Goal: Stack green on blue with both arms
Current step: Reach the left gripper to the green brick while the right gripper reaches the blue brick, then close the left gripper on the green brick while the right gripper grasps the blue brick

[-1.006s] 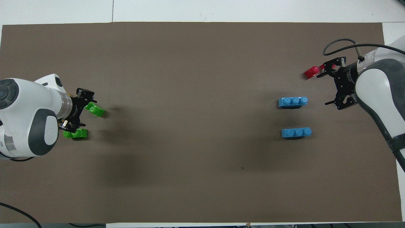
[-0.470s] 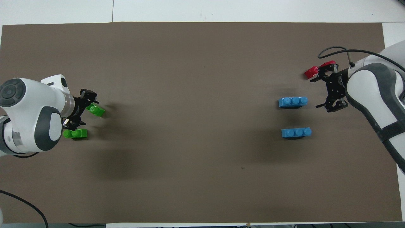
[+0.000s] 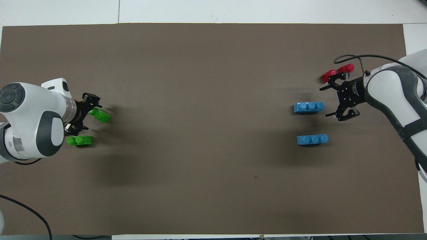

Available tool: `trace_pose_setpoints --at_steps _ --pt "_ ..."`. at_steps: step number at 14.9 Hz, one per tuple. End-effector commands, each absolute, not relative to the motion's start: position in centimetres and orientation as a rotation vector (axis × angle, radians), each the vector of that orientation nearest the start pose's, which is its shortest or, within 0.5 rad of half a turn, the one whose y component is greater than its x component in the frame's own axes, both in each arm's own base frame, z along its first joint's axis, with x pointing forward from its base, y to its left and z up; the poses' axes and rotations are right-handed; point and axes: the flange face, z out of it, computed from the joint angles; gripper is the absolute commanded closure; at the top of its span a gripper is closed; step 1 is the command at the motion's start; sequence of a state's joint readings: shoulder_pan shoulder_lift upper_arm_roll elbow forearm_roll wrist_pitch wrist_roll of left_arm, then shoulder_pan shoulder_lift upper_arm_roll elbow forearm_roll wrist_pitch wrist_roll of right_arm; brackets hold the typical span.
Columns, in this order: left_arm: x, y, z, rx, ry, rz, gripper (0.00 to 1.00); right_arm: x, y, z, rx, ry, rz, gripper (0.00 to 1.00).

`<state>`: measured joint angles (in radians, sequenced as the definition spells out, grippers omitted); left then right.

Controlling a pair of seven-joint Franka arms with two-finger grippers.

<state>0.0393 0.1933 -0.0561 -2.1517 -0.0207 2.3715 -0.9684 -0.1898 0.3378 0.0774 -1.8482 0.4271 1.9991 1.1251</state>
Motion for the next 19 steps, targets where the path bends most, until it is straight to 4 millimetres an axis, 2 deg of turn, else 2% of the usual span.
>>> trace_pose_setpoints --at_steps 1,6,10,18,19 --pt "57.4 -1.3 30.9 -2.832 -1.479 -0.035 0.0 61.4 -5.0 32.0 -2.098 1.836 0.514 0.0" --pt "58.0 -2.2 29.9 -2.846 -1.46 -0.043 0.01 61.7 -5.3 30.2 -2.091 1.846 0.493 0.0" --pt "58.1 -2.1 29.9 -2.854 -1.451 -0.054 0.11 61.5 -5.0 29.3 -2.062 1.844 0.514 0.0" --pt "58.7 -1.2 30.6 -2.85 -1.461 -0.079 0.12 60.9 -5.2 28.4 -2.031 1.86 0.504 0.0" --pt "58.7 -1.1 30.2 -2.847 -1.462 -0.07 0.12 60.8 -5.6 28.2 -2.036 1.853 0.493 0.0"
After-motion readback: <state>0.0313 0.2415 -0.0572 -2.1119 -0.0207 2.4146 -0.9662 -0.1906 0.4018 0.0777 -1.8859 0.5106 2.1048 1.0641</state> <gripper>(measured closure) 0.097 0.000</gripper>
